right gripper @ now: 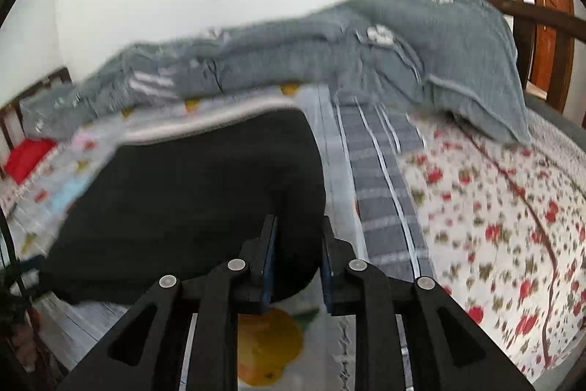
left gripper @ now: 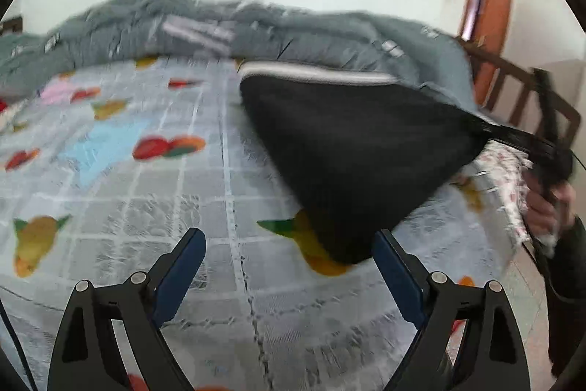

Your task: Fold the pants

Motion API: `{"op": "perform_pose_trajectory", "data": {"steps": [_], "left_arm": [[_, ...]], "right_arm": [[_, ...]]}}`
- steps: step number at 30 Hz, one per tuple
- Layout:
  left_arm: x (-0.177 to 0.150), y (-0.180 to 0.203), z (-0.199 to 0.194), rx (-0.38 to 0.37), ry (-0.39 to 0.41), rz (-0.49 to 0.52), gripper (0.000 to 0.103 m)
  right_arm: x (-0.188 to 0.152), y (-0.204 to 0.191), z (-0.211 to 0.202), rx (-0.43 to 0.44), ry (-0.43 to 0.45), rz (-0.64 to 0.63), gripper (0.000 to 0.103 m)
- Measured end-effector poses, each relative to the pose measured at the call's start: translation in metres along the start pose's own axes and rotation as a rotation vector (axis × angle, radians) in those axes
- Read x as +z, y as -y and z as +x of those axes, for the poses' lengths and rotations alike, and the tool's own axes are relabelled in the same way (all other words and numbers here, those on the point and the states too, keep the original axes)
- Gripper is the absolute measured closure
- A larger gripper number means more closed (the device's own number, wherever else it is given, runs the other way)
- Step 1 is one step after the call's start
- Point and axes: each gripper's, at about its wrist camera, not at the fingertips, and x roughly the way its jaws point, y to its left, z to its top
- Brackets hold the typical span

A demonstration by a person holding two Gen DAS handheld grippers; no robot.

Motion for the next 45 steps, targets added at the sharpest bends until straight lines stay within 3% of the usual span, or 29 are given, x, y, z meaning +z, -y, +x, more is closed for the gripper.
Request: {"op": "perform_pose_trajectory", "data": {"steps": [2, 5, 9, 11, 14, 17, 20, 22, 25, 26, 29, 30, 32, 34, 35, 36, 38, 45], "left_arm": [[0.011, 0.004, -0.007, 0.006, 0.018, -0.003, 0.012], [0.034, 0.009, 0.009, 0.015, -0.002, -0.01, 0.012], [0.038, 0.018, 0.068, 0.11, -0.165, -0.008, 0.011], [0.027, 0.017, 0.088, 0.068, -0.238, -0.039, 0.011], [0.035, 0.021, 0.074, 0.047, -0.154, 0.004, 0.017], [0.052, 0.009, 0.067, 0.007, -0.096, -0.041, 0.017], [0.071, -0.008, 0.088, -0.041, -0.131, -0.123, 0.018], [0.081, -0.021, 0.106, -0.053, -0.144, -0.184, 0.021], [0.085, -0.036, 0.142, -0.097, -0.251, -0.251, 0.037], [0.084, -0.042, 0.151, -0.142, -0.271, -0.288, 0.042], [0.087, -0.056, 0.169, -0.224, -0.294, -0.378, 0.058], [0.091, -0.057, 0.173, -0.231, -0.295, -0.382, 0.065], [0.095, -0.057, 0.171, -0.224, -0.278, -0.364, 0.08], [0.105, -0.069, 0.164, -0.236, -0.248, -0.361, 0.084], [0.109, -0.08, 0.16, -0.241, -0.243, -0.378, 0.085], [0.114, -0.094, 0.151, -0.234, -0.236, -0.39, 0.086], [0.119, -0.116, 0.134, -0.19, -0.205, -0.374, 0.088], [0.116, -0.193, 0.079, -0.012, -0.182, -0.312, 0.088]], "right_arm": [[0.005, -0.004, 0.002, -0.011, 0.015, -0.021, 0.077], [0.001, -0.01, 0.016, -0.05, 0.012, -0.049, 0.061], [-0.022, -0.002, 0.041, -0.051, -0.078, -0.013, 0.06], [-0.029, 0.005, 0.04, -0.013, -0.127, 0.01, 0.06], [-0.026, 0.008, 0.029, -0.021, -0.153, -0.046, 0.059], [-0.011, 0.017, 0.003, -0.021, -0.065, -0.055, 0.056], [0.016, 0.028, 0.0, 0.019, -0.021, 0.009, 0.045], [0.033, 0.029, 0.017, 0.048, -0.036, 0.035, 0.044], [0.045, 0.026, 0.064, 0.047, -0.12, 0.032, 0.044], [0.044, 0.026, 0.085, 0.046, -0.179, 0.051, 0.044], [0.038, 0.031, 0.106, 0.119, -0.192, 0.144, 0.045], [0.039, 0.028, 0.11, 0.151, -0.214, 0.151, 0.052], [0.041, 0.018, 0.109, 0.123, -0.206, 0.118, 0.052], [0.044, 0.004, 0.104, 0.066, -0.194, 0.067, 0.06], [0.047, 0.001, 0.1, 0.062, -0.189, 0.071, 0.071], [0.05, -0.003, 0.094, 0.097, -0.187, 0.091, 0.079], [0.054, -0.01, 0.089, 0.204, -0.184, 0.126, 0.085], [0.024, -0.105, 0.105, 0.356, -0.205, 0.043, 0.084]]}}
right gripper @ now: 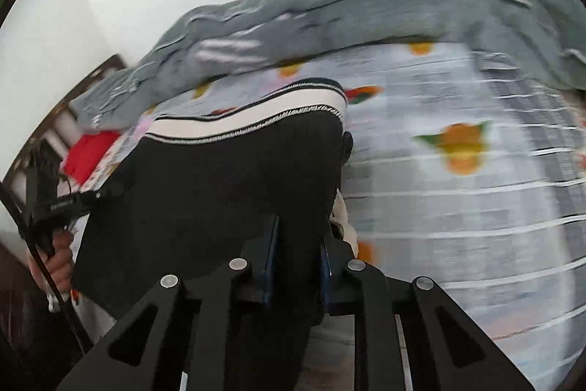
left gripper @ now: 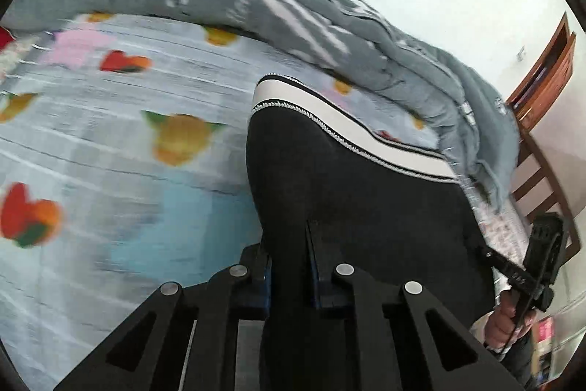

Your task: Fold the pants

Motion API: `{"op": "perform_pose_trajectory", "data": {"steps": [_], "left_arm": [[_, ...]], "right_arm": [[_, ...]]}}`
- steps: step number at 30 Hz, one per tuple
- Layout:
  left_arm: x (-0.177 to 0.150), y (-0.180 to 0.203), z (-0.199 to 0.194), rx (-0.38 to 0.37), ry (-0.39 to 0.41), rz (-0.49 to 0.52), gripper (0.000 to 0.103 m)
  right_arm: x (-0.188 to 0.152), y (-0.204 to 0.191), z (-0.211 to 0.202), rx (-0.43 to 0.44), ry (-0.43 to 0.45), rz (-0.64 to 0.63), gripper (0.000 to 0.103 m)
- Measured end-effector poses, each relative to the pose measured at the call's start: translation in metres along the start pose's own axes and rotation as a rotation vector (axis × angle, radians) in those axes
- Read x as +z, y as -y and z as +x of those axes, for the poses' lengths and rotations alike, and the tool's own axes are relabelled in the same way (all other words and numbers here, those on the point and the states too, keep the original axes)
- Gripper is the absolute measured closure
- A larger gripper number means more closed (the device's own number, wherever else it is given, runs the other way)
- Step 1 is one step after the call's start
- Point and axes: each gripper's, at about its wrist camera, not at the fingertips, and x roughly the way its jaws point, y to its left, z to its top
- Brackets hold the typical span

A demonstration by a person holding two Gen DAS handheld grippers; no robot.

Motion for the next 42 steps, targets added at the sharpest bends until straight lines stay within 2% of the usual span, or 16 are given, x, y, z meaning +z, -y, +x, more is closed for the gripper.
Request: {"op": "perform_pose_trajectory", "data": {"steps": [2, 3, 4, 7, 9, 11, 15, 18, 19, 20, 21, 22, 23, 25, 30, 42], "left_arm": [[-0.002, -0.009, -0.001, 0.025, -0.009, 0.012, 0.086], [-0.004, -0.011, 0.001, 0.043, -0.02, 0.028, 0.084], [-0.006, -0.009, 0.001, 0.072, -0.021, 0.048, 0.076], [-0.012, 0.0, -0.012, 0.246, 0.06, 0.161, 0.063], [-0.01, 0.009, -0.022, 0.237, 0.106, 0.214, 0.061], [0.0, 0.017, -0.022, 0.222, 0.11, 0.236, 0.048], [0.033, 0.047, -0.005, 0.207, 0.136, 0.261, 0.048], [0.052, 0.064, 0.018, 0.2, 0.139, 0.274, 0.047], [0.053, 0.066, 0.029, 0.226, 0.133, 0.288, 0.046], [0.052, 0.065, 0.043, 0.267, 0.119, 0.305, 0.046], [0.05, 0.059, 0.069, 0.323, 0.065, 0.31, 0.047], [0.047, 0.053, 0.085, 0.342, 0.027, 0.296, 0.045], [0.045, 0.052, 0.094, 0.359, 0.004, 0.297, 0.044], [0.045, 0.057, 0.092, 0.366, 0.032, 0.316, 0.044], [0.046, 0.052, 0.094, 0.346, 0.03, 0.298, 0.044], [0.047, 0.056, 0.097, 0.37, 0.03, 0.314, 0.043]], "right_arm": [[-0.005, -0.017, 0.009, 0.016, 0.0, -0.016, 0.083], [-0.006, -0.024, 0.012, -0.001, 0.0, -0.035, 0.082], [-0.006, -0.034, 0.016, -0.056, -0.01, -0.086, 0.082], [0.002, -0.048, 0.007, -0.149, -0.031, -0.174, 0.076], [0.009, -0.048, -0.009, -0.175, 0.014, -0.184, 0.076], [0.024, -0.058, -0.024, -0.175, 0.075, -0.194, 0.075], [0.066, -0.086, -0.01, -0.149, 0.111, -0.218, 0.07], [0.088, -0.104, 0.03, -0.168, 0.096, -0.26, 0.067], [0.091, -0.106, 0.043, -0.19, 0.083, -0.278, 0.067], [0.091, -0.103, 0.069, -0.228, 0.024, -0.289, 0.067], [0.088, -0.095, 0.1, -0.276, -0.076, -0.286, 0.068], [0.084, -0.09, 0.114, -0.309, -0.1, -0.287, 0.069], [0.078, -0.082, 0.123, -0.317, -0.055, -0.281, 0.069], [0.079, -0.076, 0.119, -0.28, -0.043, -0.256, 0.068], [0.079, -0.072, 0.121, -0.258, -0.034, -0.24, 0.068], [0.08, -0.071, 0.122, -0.244, -0.021, -0.224, 0.067]]}}
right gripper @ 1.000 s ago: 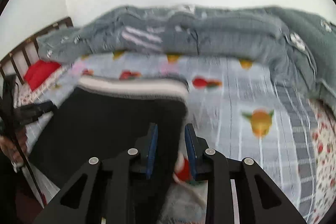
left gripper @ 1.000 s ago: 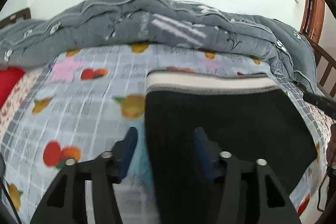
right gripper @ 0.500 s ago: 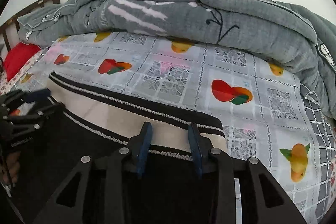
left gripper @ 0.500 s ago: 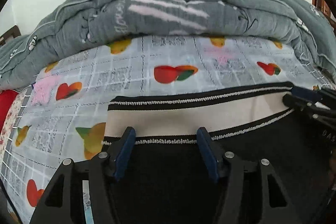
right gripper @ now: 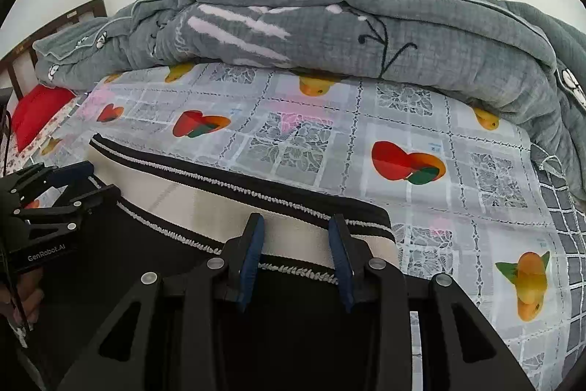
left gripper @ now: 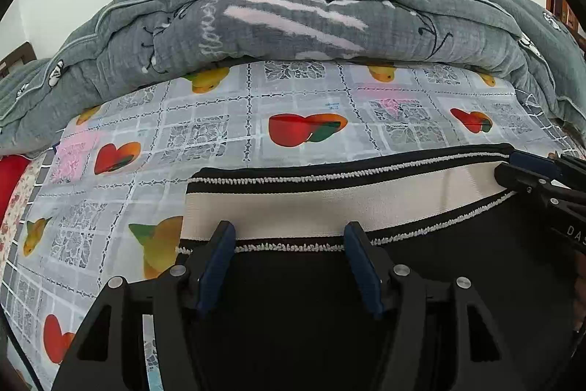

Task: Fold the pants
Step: 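Hold the striped waistband edge with both tools side by side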

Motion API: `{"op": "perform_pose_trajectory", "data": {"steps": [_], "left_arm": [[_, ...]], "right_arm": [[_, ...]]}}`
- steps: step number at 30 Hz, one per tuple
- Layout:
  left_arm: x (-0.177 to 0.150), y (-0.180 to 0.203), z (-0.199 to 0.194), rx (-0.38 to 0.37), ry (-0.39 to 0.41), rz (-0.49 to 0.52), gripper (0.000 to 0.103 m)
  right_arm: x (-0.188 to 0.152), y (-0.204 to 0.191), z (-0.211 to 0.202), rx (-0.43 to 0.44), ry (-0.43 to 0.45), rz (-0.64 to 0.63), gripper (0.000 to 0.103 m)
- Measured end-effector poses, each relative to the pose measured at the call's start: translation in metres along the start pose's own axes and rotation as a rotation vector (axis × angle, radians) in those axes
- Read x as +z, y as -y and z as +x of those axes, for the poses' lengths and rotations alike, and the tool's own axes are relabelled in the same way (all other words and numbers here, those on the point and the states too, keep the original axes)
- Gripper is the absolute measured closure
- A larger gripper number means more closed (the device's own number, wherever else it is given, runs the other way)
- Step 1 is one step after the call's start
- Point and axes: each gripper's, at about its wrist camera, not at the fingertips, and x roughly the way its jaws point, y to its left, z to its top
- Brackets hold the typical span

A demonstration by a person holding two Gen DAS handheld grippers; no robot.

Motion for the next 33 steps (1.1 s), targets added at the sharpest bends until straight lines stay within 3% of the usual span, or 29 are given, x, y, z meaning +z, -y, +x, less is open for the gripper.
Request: {"op": "perform_pose_trajectory", "data": {"steps": [27, 33], "left_arm": [[0.029, 0.006, 0.035, 0.07, -0.012, 0.055, 0.039], [0.033, 0.0, 0.04, 0.046, -0.011, 0.026, 0.039]], "right_arm": [[0.026, 0.003, 0.028, -0.016, -0.004, 0.015, 0.065], [0.032, 0.007, 0.035, 0.008, 0.001, 0.031, 0.065]]}}
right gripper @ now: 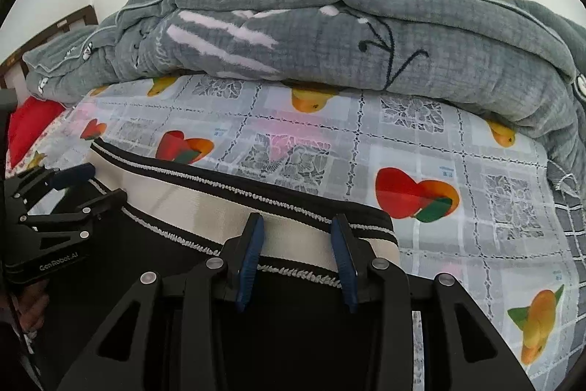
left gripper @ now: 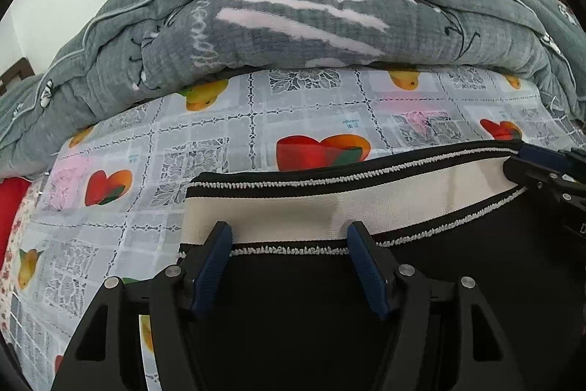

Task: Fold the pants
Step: 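Hold the striped waistband edge with both tools side by side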

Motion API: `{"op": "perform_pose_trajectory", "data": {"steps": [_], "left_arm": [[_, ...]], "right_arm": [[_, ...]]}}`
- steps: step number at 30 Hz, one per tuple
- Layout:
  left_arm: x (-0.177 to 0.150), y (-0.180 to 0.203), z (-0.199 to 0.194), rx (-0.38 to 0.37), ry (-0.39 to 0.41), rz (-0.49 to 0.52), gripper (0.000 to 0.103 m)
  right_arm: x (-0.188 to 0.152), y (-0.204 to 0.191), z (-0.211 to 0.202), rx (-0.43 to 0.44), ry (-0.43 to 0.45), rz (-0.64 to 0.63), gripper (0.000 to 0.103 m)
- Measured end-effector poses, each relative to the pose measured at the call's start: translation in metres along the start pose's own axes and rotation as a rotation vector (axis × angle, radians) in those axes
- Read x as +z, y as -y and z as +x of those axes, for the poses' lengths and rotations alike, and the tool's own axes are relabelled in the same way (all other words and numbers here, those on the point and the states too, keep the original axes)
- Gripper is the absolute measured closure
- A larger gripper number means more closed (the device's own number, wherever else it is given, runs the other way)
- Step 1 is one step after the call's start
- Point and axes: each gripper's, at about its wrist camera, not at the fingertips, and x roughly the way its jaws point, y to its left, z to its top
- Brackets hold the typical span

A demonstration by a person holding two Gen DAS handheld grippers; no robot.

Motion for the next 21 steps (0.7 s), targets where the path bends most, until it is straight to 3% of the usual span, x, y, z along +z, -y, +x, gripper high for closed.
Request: {"op": "perform_pose_trajectory", "data": {"steps": [21], "left_arm": [[-0.0003, 0.0011, 0.0015, 0.008, 0.003, 0.001, 0.039]], "right_arm": [[0.0001, 0.0018, -0.0003, 0.008, 0.021, 0.019, 0.065]]}}
